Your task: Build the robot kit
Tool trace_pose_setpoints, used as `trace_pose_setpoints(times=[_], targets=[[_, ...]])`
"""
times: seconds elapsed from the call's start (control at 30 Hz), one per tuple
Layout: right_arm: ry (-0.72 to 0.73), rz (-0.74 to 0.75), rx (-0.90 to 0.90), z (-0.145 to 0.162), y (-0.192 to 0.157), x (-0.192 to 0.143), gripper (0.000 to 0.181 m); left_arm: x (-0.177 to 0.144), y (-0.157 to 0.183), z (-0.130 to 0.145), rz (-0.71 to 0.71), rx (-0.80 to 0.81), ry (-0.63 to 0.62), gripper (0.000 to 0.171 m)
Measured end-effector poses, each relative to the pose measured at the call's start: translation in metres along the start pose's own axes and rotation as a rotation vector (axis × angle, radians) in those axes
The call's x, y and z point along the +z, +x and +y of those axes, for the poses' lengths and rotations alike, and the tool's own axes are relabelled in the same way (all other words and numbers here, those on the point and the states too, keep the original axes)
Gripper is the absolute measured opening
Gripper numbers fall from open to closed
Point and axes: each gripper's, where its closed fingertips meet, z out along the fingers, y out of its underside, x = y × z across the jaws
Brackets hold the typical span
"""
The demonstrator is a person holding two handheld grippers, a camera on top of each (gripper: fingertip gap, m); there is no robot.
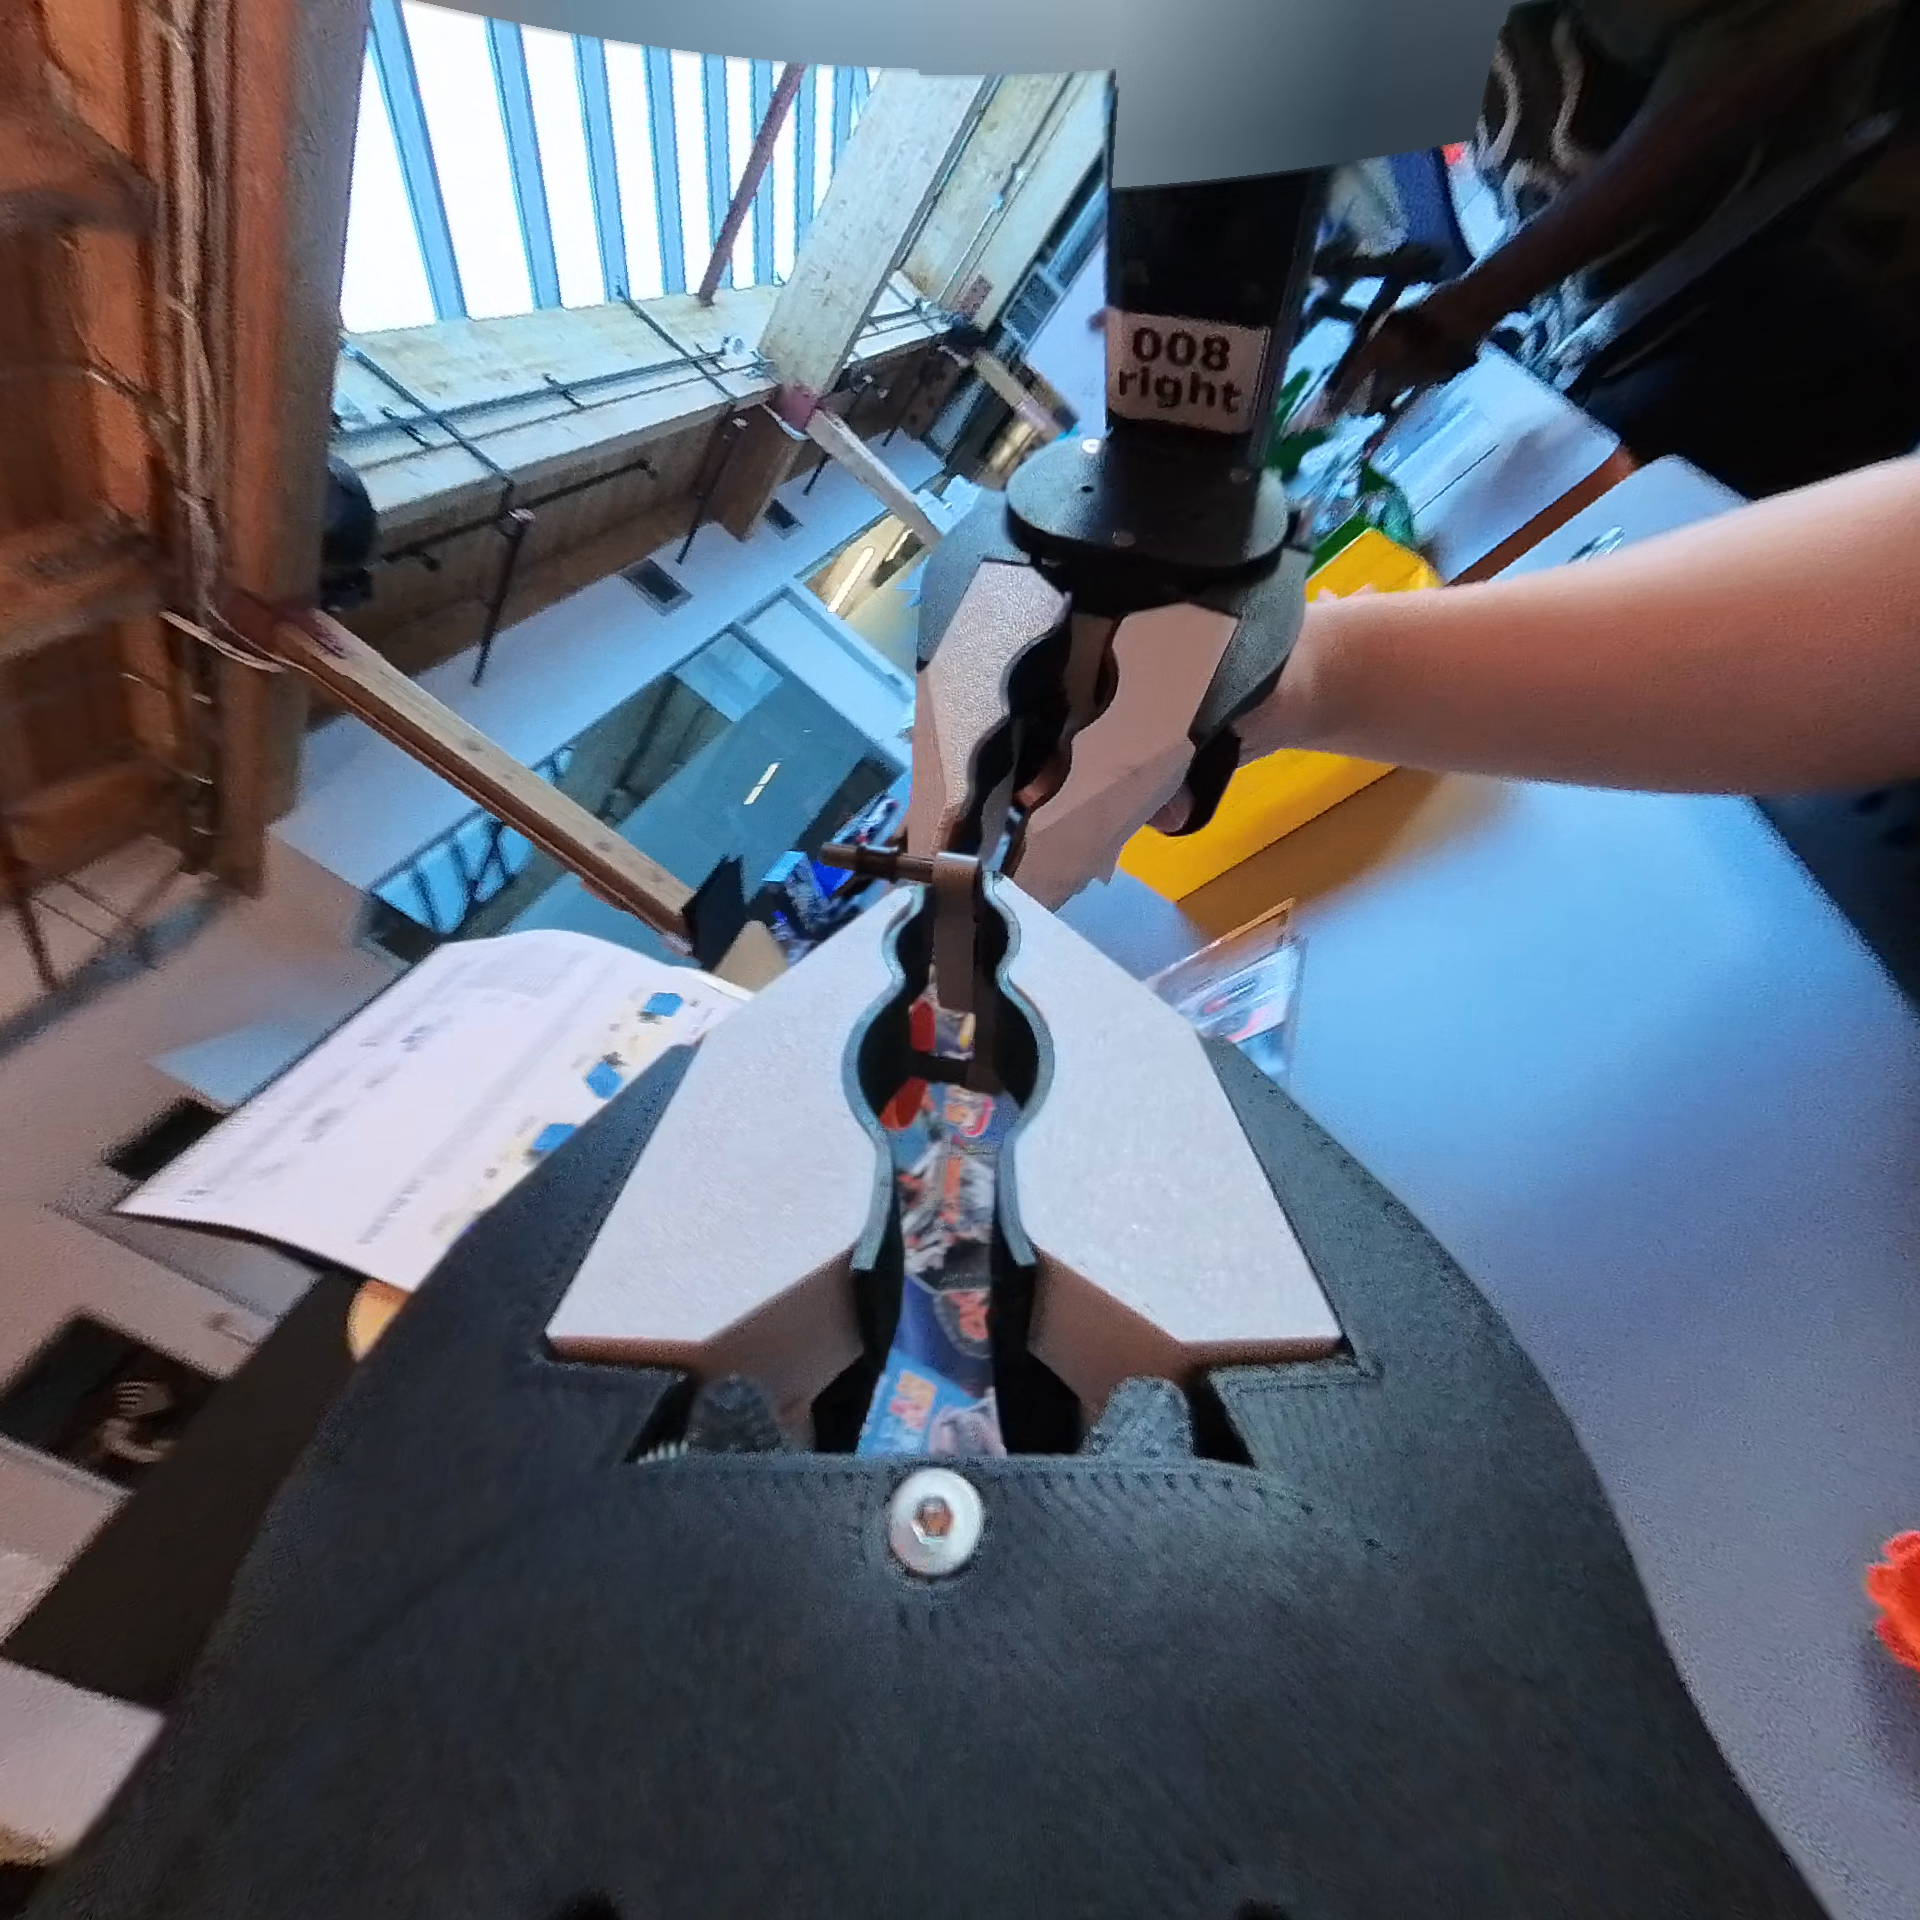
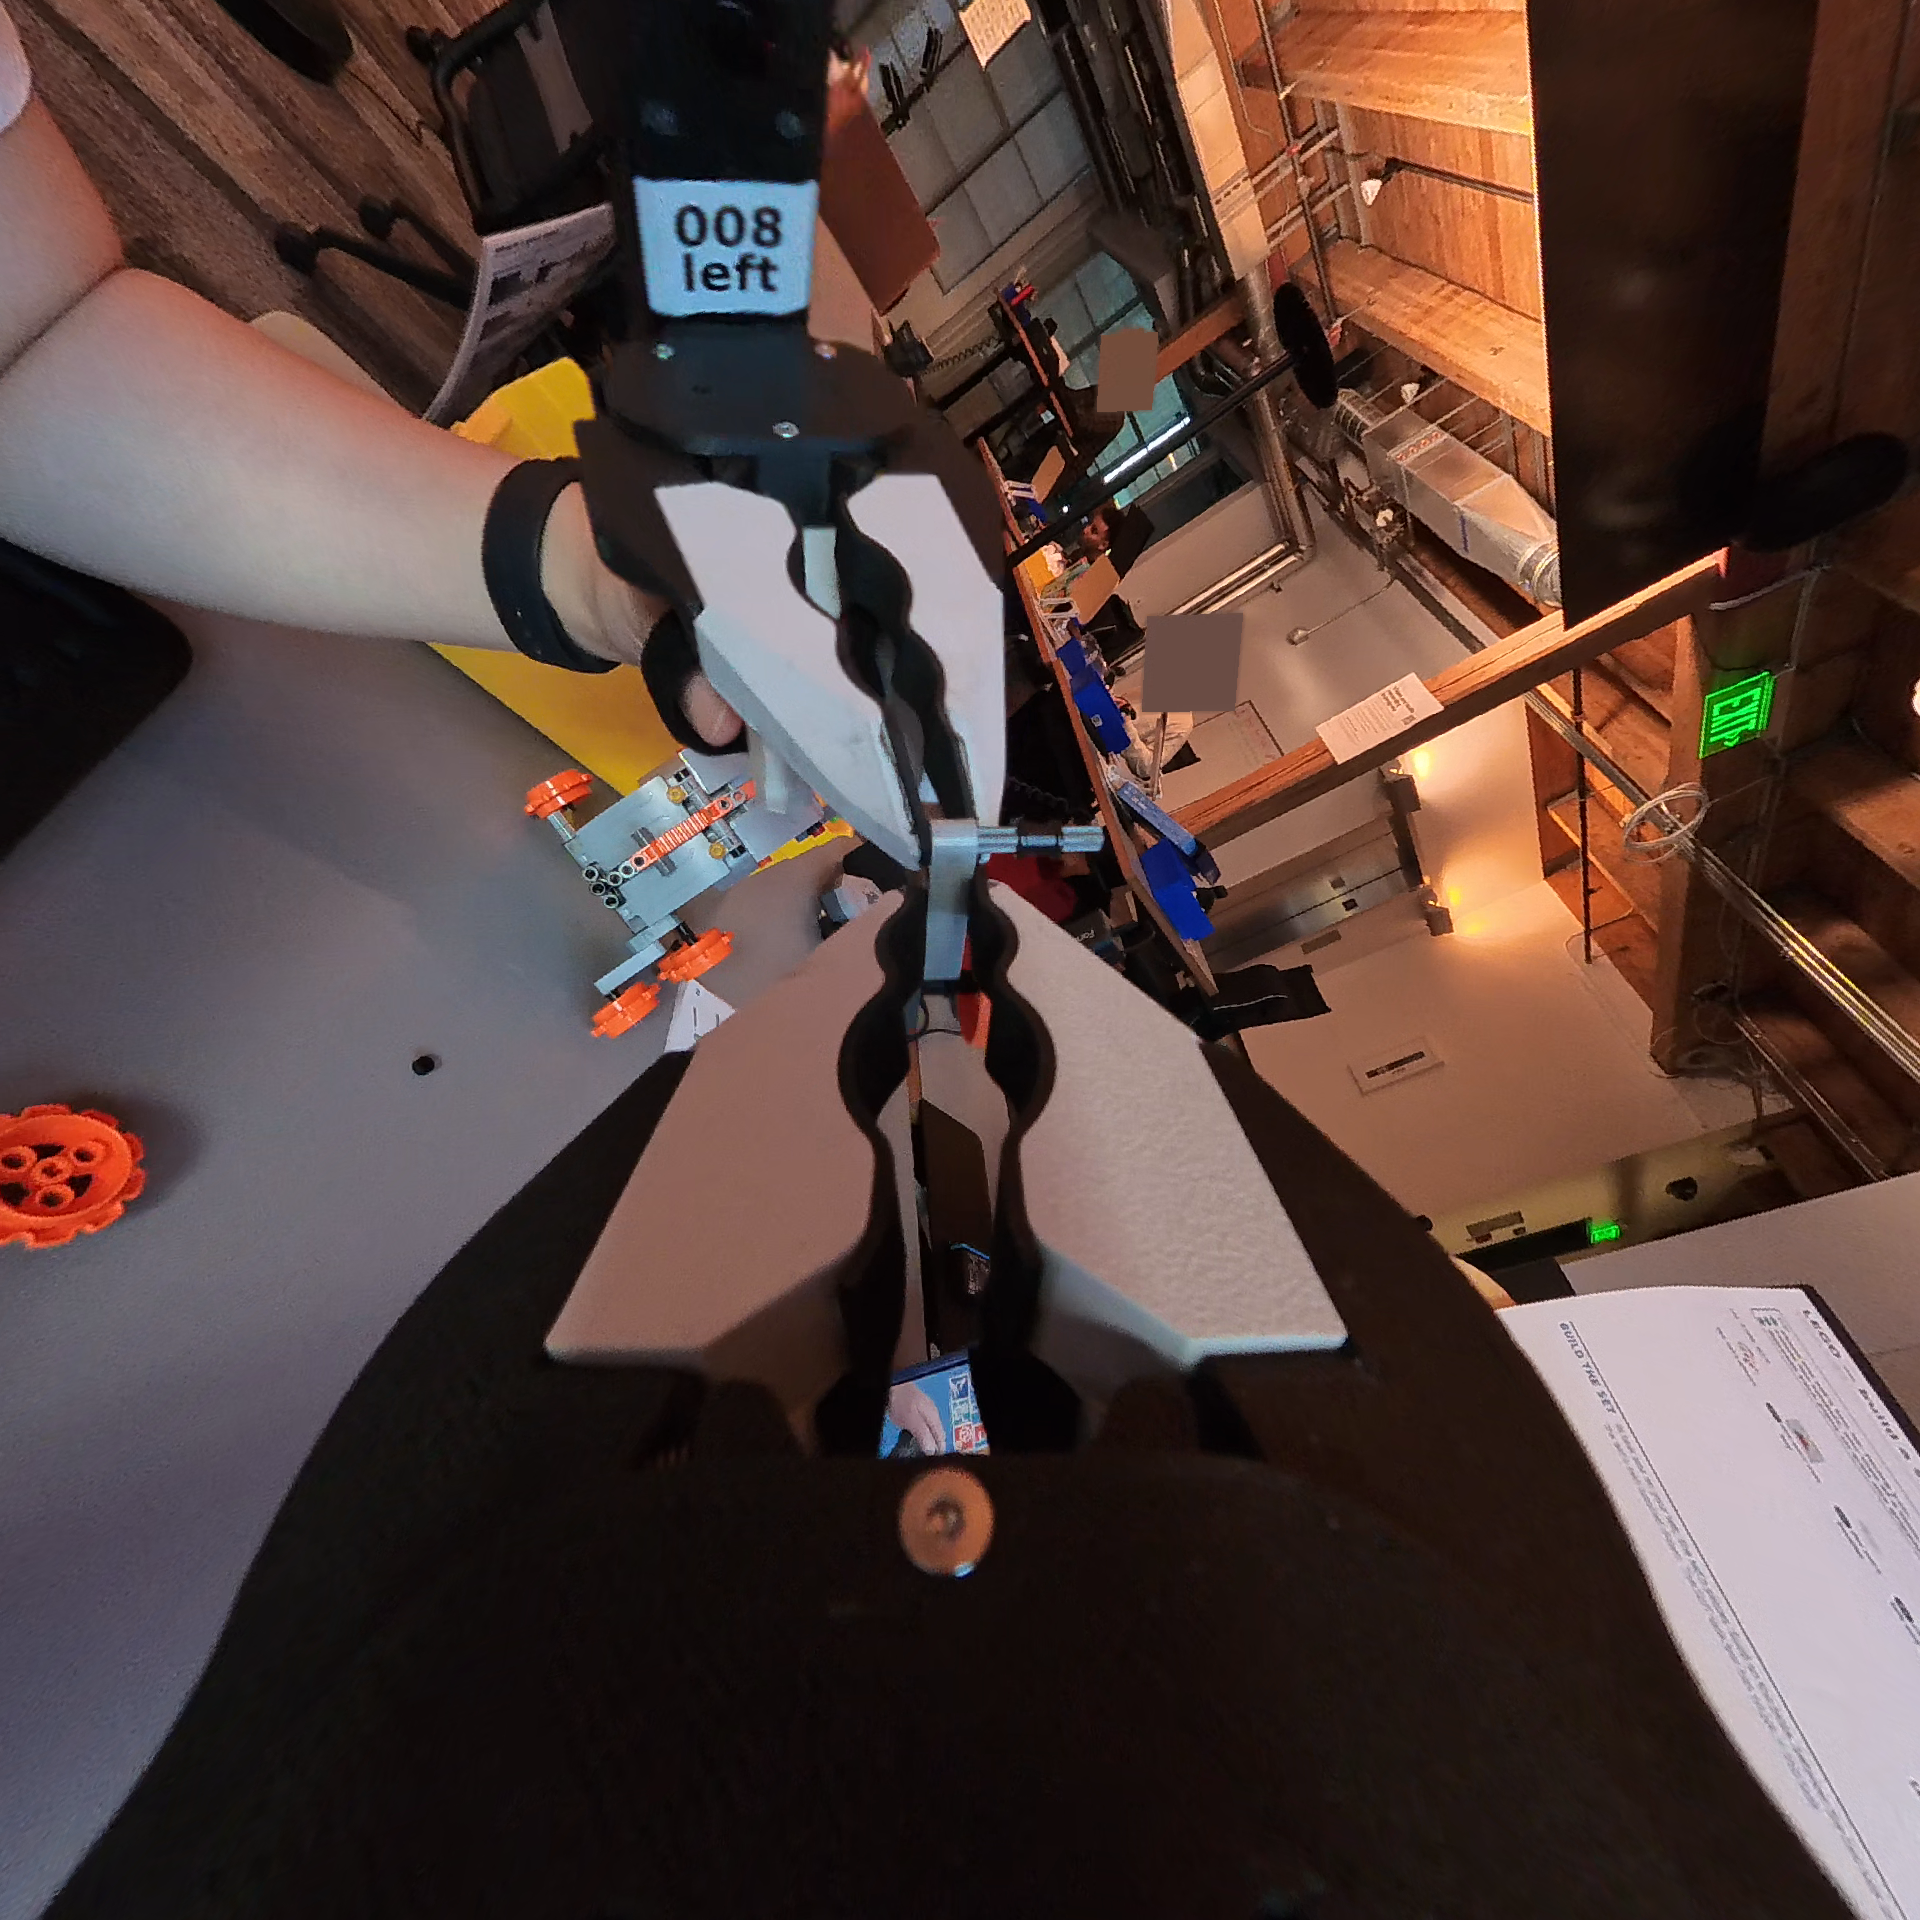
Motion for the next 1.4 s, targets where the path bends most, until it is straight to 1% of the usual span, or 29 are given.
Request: trace_pose_setpoints(times=[0.13,0.17,0.23,0.27,0.57,0.9,1.07,1.33,1.4], targets=[[-0.025,0.005,-0.027,0.003,0.0,-0.002,0.008,0.003,0.001,0.001,-0.044,0.11,-0.046,0.005],[-0.03,0.009,-0.023,0.003,0.002,-0.003,0.012,0.003,0.002,0.001,-0.042,0.12,-0.05,0.005],[-0.043,0.026,-0.002,0.002,0.006,-0.005,0.025,0.003,0.005,0.001,-0.028,0.125,-0.06,0.005],[-0.042,0.026,0.003,0.001,0.007,-0.006,0.027,0.003,0.005,0.002,-0.024,0.126,-0.065,0.005],[-0.05,0.036,-0.084,-0.003,0.002,-0.005,0.026,-0.001,0.008,0.005,0.026,0.104,-0.094,0.005],[-0.044,0.058,-0.107,-0.008,0.003,-0.003,0.028,-0.004,0.007,0.003,0.049,0.07,-0.099,0.005],[-0.046,0.05,-0.135,-0.007,0.0,-0.002,0.024,-0.004,0.007,0.004,0.06,0.065,-0.102,0.005],[-0.05,0.044,-0.135,-0.007,-0.004,0.001,0.026,-0.007,0.011,0.006,0.093,0.072,-0.127,0.005],[-0.052,0.039,-0.145,-0.007,-0.006,0.002,0.024,-0.008,0.011,0.007,0.101,0.066,-0.13,0.005]])
